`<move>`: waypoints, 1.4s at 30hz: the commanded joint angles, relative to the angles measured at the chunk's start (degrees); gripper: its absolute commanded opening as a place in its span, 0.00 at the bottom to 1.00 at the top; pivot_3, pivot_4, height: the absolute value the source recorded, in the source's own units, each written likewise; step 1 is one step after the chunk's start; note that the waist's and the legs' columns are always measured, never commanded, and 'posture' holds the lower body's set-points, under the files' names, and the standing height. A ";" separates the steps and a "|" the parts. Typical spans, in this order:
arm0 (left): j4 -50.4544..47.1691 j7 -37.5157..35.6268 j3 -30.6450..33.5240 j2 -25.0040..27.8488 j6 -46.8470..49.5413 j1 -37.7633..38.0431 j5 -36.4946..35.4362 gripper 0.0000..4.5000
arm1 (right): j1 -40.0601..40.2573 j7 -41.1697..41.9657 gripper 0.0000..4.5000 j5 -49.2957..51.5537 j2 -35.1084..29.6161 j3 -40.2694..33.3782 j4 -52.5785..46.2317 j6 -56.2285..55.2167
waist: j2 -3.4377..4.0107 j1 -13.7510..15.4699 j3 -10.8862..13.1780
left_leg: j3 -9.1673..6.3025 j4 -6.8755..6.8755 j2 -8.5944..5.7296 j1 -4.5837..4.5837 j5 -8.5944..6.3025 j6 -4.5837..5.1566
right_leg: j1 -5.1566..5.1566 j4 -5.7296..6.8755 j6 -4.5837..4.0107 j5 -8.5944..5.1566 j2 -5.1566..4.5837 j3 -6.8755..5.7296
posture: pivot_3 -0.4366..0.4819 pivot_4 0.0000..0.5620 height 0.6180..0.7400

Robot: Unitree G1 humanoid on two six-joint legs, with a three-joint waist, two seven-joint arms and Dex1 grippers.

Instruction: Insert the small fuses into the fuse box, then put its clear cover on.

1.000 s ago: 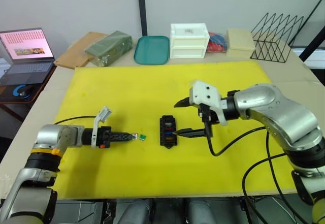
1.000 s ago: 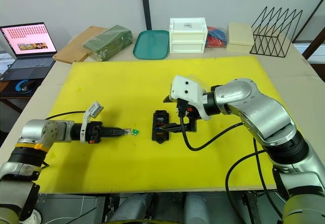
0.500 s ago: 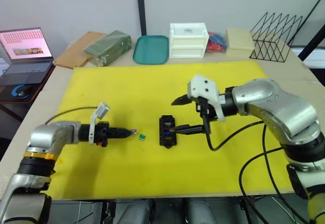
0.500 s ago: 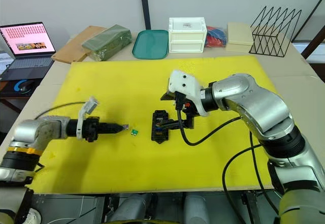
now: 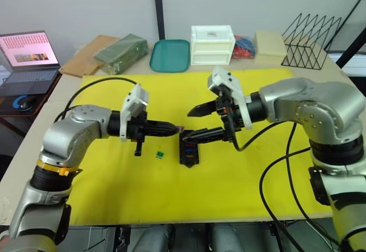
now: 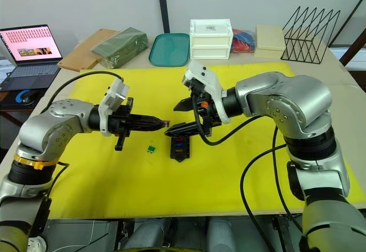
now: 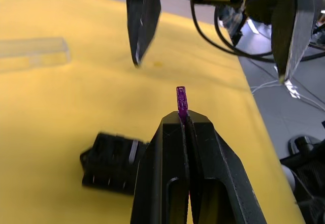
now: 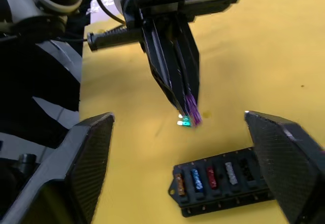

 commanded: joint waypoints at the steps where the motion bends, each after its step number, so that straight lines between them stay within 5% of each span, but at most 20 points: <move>1: -1.33 0.03 -0.32 0.25 -1.06 -1.26 -0.18 0.00 | -1.42 -1.50 0.64 1.64 0.38 -1.94 -0.87 0.83 | 0.00 -0.09 0.00 | 0.00 -0.01 0.00 0.00 0.00 0.00 | -0.01 0.01 0.00 0.00 0.00 0.00 | 0.48 0.27 1.00; 13: -0.26 -0.25 -0.32 0.47 -1.04 -1.84 -0.58 0.00 | -0.99 -4.28 0.64 1.09 -0.78 -0.33 0.31 0.85 | 0.00 -0.88 0.00 | 0.00 -0.04 0.00 0.00 0.00 0.00 | -0.02 0.00 0.00 0.00 0.01 0.00 | 0.48 0.27 1.00; 18: -0.09 -0.33 -0.13 0.52 -1.11 -1.77 -0.70 0.00 | -0.62 -4.00 0.38 0.84 -1.14 0.49 0.15 0.19 | 0.00 -0.88 0.00 | 0.00 -0.04 0.00 0.00 0.00 0.00 | -0.02 0.00 0.00 0.00 0.00 0.00 | 0.48 0.27 1.00; 29: 0.09 -0.02 -0.14 0.24 -0.82 -1.95 -0.93 0.00 | -0.14 -3.96 0.38 0.45 -1.75 2.50 -0.09 -1.19 | 0.00 -0.87 0.00 | 0.00 -0.04 0.00 0.00 0.00 0.00 | -0.02 0.00 0.00 0.00 0.01 0.00 | 0.48 0.27 1.00; 33: 0.12 -0.04 -0.19 0.25 -0.73 -2.01 -0.97 0.00 | -0.33 -3.65 0.19 0.51 -1.77 2.63 -0.19 -1.51 | 0.00 -0.89 0.00 | 0.00 -0.05 0.00 0.00 0.00 0.00 | -0.03 0.00 0.00 0.00 0.01 0.00 | 0.48 0.27 1.00; 42: 1.38 -0.44 -0.68 -0.03 -1.81 -2.00 -0.20 0.00 | -0.72 -3.62 0.19 0.65 -1.57 2.43 0.08 -1.48 | 0.00 -0.88 0.00 | 0.00 -0.04 0.00 0.00 0.00 0.00 | -0.02 0.00 0.00 0.00 0.01 0.00 | 0.48 0.27 1.00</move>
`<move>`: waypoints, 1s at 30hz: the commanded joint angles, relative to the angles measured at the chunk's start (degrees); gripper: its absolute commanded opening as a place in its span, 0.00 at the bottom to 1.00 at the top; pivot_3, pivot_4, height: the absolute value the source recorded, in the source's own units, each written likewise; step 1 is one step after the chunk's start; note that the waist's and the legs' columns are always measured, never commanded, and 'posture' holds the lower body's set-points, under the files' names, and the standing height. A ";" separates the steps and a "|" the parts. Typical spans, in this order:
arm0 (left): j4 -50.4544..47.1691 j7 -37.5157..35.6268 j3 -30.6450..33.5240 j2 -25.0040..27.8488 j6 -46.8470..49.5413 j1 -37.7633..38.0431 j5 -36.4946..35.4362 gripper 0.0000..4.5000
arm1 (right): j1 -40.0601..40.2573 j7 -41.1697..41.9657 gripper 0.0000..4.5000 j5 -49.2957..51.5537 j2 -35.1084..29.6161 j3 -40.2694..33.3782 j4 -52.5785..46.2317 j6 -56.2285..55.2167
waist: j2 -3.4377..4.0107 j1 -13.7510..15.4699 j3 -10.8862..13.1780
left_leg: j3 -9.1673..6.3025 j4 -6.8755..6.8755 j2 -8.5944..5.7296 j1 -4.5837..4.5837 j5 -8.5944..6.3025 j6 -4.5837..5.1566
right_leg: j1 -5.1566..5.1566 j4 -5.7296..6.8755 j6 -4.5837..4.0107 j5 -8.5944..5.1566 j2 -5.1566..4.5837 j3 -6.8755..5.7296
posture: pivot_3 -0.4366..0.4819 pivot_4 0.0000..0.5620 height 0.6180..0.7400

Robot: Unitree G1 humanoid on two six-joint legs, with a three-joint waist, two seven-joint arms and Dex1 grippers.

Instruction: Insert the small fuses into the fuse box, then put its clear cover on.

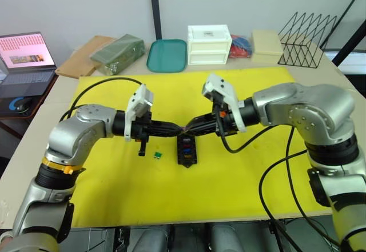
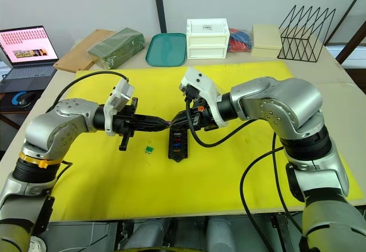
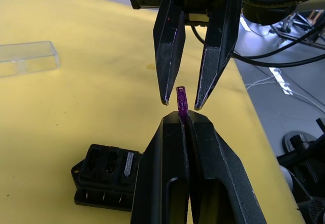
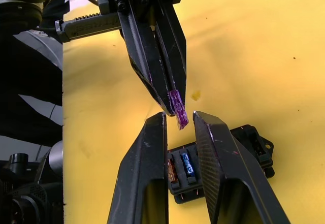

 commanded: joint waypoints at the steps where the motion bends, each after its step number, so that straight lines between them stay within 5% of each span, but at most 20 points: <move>1: 0.11 -0.27 0.44 -0.10 -1.62 -1.27 -0.06 0.00 | -1.12 0.28 0.19 0.30 -0.22 -0.97 -0.88 -0.92 | 0.00 0.01 0.00 | 0.00 0.00 0.00 0.00 0.00 0.00 | 0.00 0.00 0.00 0.00 0.00 0.00 | 0.48 0.27 1.00; 28: 0.72 -0.77 -0.48 0.11 -3.50 -0.63 0.85 0.00 | -1.50 0.61 0.19 -0.54 0.21 -0.01 -0.74 -2.78 | 0.00 0.00 0.00 | 0.00 0.00 0.00 0.00 0.00 0.00 | 0.00 0.00 0.00 0.00 0.00 0.00 | 0.48 0.27 1.00; 30: 0.77 -0.76 -0.48 0.03 -3.50 -0.68 0.91 0.00 | -1.51 0.63 0.11 -0.52 0.23 -0.03 -0.73 -2.79 | 0.00 0.00 0.00 | 0.00 0.00 0.00 0.00 0.00 0.00 | 0.00 0.00 0.00 0.00 0.00 0.00 | 0.48 0.27 1.00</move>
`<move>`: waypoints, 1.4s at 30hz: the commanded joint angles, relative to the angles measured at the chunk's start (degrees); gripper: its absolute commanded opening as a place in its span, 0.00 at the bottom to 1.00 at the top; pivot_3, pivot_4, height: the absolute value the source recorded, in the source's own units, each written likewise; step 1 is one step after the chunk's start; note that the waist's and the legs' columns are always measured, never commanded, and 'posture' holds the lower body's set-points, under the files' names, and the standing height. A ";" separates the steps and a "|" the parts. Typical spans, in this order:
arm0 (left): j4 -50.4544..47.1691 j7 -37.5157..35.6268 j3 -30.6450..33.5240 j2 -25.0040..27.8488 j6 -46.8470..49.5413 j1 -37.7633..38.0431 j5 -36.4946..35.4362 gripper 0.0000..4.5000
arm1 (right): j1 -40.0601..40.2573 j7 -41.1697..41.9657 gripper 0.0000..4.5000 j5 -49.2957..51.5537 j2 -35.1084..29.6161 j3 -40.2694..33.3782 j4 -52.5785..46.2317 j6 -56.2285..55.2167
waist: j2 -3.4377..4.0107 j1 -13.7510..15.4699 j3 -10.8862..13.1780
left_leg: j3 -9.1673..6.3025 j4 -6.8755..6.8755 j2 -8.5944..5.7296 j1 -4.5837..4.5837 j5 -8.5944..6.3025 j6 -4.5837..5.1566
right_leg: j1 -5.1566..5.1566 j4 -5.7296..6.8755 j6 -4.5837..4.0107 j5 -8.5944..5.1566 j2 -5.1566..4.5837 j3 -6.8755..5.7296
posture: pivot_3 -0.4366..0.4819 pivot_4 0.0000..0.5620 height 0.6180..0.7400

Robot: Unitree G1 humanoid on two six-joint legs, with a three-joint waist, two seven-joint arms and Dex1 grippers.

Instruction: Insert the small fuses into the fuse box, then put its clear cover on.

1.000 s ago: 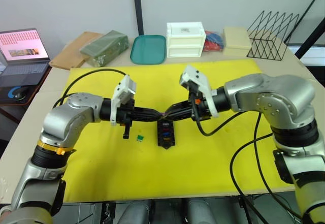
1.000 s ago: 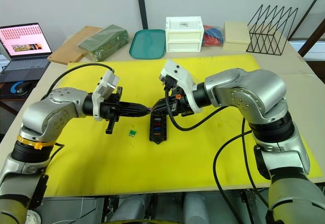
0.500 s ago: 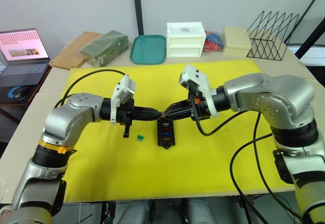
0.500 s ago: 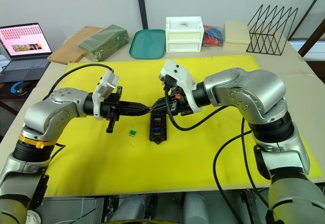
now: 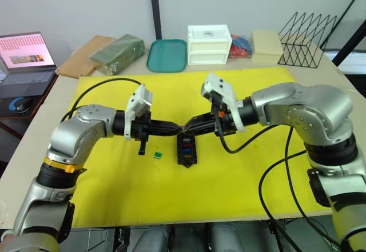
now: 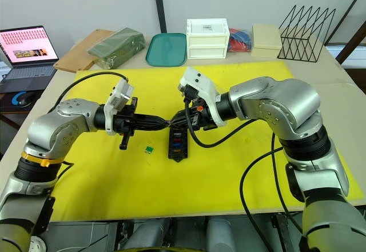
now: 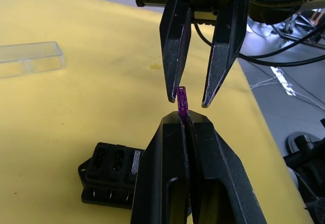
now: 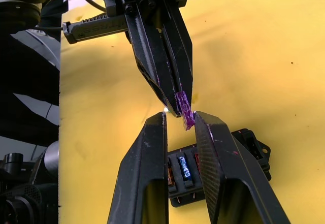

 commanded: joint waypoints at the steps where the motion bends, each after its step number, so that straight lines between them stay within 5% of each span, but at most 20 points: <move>1: -0.86 -0.12 0.00 0.10 -0.95 -0.73 0.11 0.00 | -1.52 0.48 0.07 0.24 0.25 -0.84 -0.74 -1.14 | 0.00 0.00 0.00 | 0.00 0.00 0.00 0.00 0.00 0.00 | 0.00 0.00 0.00 0.00 0.00 0.00 | 0.48 0.27 1.00; 2: -0.86 -0.13 0.01 0.06 -0.97 -0.73 0.17 0.00 | -1.53 0.50 0.00 0.22 0.28 -0.85 -0.78 -1.12 | 0.00 0.00 0.00 | 0.00 0.00 0.00 0.00 0.00 0.00 | 0.00 0.00 0.00 0.00 0.00 0.00 | 0.48 0.27 1.00; 14: -0.49 0.77 -0.07 0.00 -0.68 -1.07 1.08 0.00 | -1.73 0.50 0.00 0.29 0.81 -0.72 -1.20 -0.92 | 0.00 0.00 0.00 | 0.00 0.00 0.00 0.00 0.00 0.00 | 0.00 0.00 0.00 0.00 0.00 0.00 | 0.48 0.27 1.00; 17: 1.43 2.56 -0.49 1.09 -1.13 -1.47 3.98 0.14 | -1.73 1.29 0.00 -3.13 -0.88 1.79 -1.71 -5.02 | 0.00 0.01 0.00 | 0.00 0.00 0.00 0.00 0.00 0.00 | 0.00 0.00 0.00 0.00 0.00 0.00 | 0.48 0.27 1.00; 23: 7.38 -0.11 -2.47 5.71 -11.58 1.67 11.99 0.63 | -0.42 7.73 0.00 -14.86 -6.09 10.88 -0.43 -21.17 | 0.00 -0.21 0.00 | 0.03 -0.05 0.00 0.00 0.00 0.00 | -0.06 0.00 0.00 0.00 0.01 0.00 | 0.48 0.27 1.00; 28: 11.64 0.23 -4.63 4.16 -18.11 2.43 16.36 0.96 | 0.12 10.67 0.00 -22.87 -5.30 15.97 5.13 -30.36 | 0.00 0.03 0.00 | 0.03 -0.04 0.00 -0.02 0.01 -0.02 | -0.07 0.00 0.00 0.00 0.01 0.00 | 0.48 0.27 1.00; 42: 9.34 0.55 -5.33 0.71 -21.56 4.54 17.77 0.99 | 1.16 15.14 0.00 -31.53 -0.69 17.81 12.20 -36.38 | 0.00 -0.20 0.00 | 0.02 -0.02 0.00 -0.05 0.01 -0.01 | -0.10 0.02 0.00 0.00 0.02 0.00 | 0.48 0.27 1.00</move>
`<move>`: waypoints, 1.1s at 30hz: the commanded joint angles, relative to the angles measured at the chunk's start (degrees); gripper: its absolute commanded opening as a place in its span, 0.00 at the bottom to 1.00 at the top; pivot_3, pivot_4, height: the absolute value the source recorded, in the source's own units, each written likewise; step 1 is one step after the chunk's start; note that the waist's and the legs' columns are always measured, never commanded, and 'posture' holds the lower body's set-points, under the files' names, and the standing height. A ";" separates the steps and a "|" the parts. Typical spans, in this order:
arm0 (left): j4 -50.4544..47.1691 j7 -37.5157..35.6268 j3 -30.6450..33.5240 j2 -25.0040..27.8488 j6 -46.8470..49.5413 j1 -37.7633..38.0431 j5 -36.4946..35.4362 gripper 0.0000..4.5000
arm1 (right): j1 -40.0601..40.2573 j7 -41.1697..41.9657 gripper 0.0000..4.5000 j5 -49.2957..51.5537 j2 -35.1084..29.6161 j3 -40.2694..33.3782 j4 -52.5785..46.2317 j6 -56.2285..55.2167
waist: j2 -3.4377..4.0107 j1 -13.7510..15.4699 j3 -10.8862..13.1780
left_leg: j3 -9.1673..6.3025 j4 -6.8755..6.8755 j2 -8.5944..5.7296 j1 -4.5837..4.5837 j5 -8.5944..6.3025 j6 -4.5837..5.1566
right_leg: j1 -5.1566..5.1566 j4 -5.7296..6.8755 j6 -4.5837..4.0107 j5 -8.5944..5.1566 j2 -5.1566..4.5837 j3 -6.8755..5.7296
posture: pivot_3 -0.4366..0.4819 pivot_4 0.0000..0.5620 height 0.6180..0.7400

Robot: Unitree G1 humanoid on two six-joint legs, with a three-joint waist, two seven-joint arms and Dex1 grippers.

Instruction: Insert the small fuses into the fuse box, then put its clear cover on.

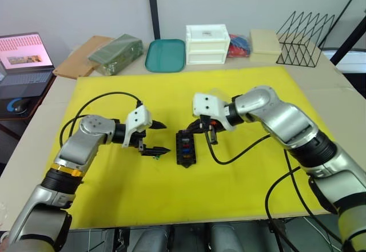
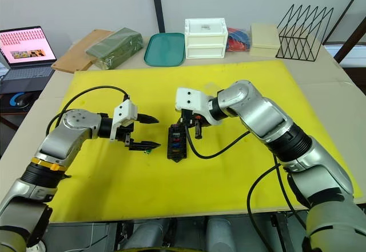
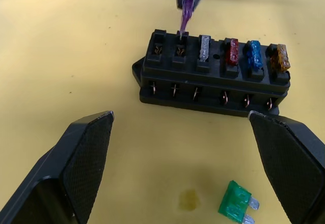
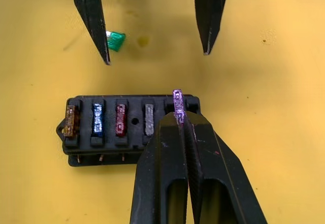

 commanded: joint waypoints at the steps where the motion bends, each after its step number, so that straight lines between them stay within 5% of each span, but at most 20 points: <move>1: -2.32 0.04 0.78 -0.05 -0.45 0.07 -0.17 0.99 | -0.06 0.73 0.00 -1.58 0.93 -0.94 0.19 -1.16 | 0.00 -0.01 0.00 | 0.00 0.00 0.00 0.00 0.00 0.00 | 0.00 0.00 0.00 0.00 0.00 0.00 | 0.48 0.27 1.00; 33: -3.85 1.65 0.21 -0.74 -0.76 1.07 1.29 0.99 | 0.10 4.55 0.00 -6.52 3.53 -1.72 3.43 0.66 | 0.00 0.01 0.00 | 0.00 0.02 0.00 0.01 0.00 0.00 | 0.02 0.01 0.00 0.00 0.00 0.00 | 0.48 0.27 1.00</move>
